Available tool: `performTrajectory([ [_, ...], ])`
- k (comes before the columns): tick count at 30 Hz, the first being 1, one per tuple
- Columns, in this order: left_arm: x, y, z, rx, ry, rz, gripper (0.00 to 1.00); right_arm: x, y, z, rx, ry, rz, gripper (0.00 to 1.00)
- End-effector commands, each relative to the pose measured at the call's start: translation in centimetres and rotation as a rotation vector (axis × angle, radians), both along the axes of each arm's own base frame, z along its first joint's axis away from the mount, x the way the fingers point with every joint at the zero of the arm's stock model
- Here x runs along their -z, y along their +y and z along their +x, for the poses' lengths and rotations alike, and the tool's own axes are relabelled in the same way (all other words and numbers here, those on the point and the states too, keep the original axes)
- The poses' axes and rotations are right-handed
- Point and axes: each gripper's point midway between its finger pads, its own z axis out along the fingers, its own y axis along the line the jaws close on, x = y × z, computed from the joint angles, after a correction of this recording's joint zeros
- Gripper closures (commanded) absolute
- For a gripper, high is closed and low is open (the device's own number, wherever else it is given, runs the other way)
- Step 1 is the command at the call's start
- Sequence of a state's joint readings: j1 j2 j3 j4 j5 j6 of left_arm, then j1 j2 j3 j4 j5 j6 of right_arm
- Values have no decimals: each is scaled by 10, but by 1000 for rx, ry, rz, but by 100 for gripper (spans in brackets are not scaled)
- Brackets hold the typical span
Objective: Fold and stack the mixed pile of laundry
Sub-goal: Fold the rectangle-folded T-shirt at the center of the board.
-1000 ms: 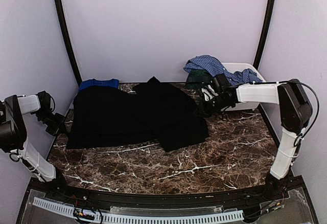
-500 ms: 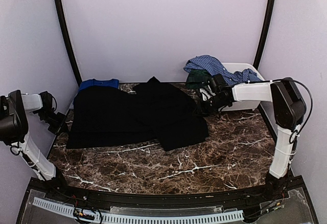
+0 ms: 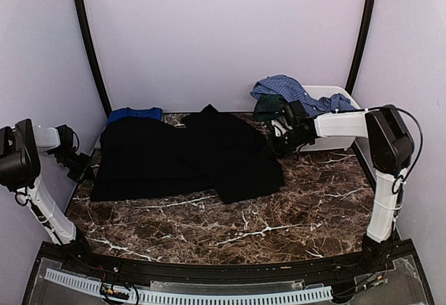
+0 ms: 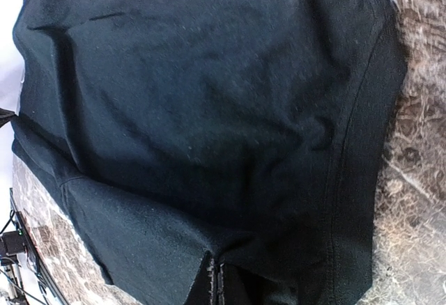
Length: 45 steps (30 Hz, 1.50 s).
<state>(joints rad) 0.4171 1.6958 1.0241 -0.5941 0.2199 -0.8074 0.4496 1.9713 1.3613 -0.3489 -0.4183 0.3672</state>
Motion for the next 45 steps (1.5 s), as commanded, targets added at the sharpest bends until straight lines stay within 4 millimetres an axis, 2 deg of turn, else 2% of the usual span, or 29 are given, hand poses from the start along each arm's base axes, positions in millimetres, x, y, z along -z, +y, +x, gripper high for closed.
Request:
performTrajectory([
  [1,-7,8,8,11,-25,27,100,-21,0,12,3,-62,22,100],
  [5,-17,1,2,11,-48,16,100,-42,-5,-5,8,-75,54,100],
  [8,-35,-4,-4,14,-83,16,100,-52,-6,-26,2,-66,74,100],
  [12,-54,-12,-16,18,-124,17,100,-48,-8,-54,-5,-43,75,100],
  [16,-65,-14,-21,34,-144,38,100,-41,-14,-64,9,-34,62,100],
  [22,-56,-11,-13,34,-128,23,100,-38,-13,-37,8,-68,7,100],
  [31,-21,0,15,24,-86,-8,100,-21,2,11,-11,-67,-7,100],
  [38,-4,6,21,20,-54,-6,100,-13,17,31,-39,-62,18,100],
  [40,-2,5,21,29,-46,-12,95,-10,17,32,-49,-54,6,99],
  [43,-9,3,25,72,-73,-9,76,-17,13,29,-54,-61,-11,77],
  [45,-35,2,34,121,-159,24,64,-32,7,25,-49,-77,-5,63],
])
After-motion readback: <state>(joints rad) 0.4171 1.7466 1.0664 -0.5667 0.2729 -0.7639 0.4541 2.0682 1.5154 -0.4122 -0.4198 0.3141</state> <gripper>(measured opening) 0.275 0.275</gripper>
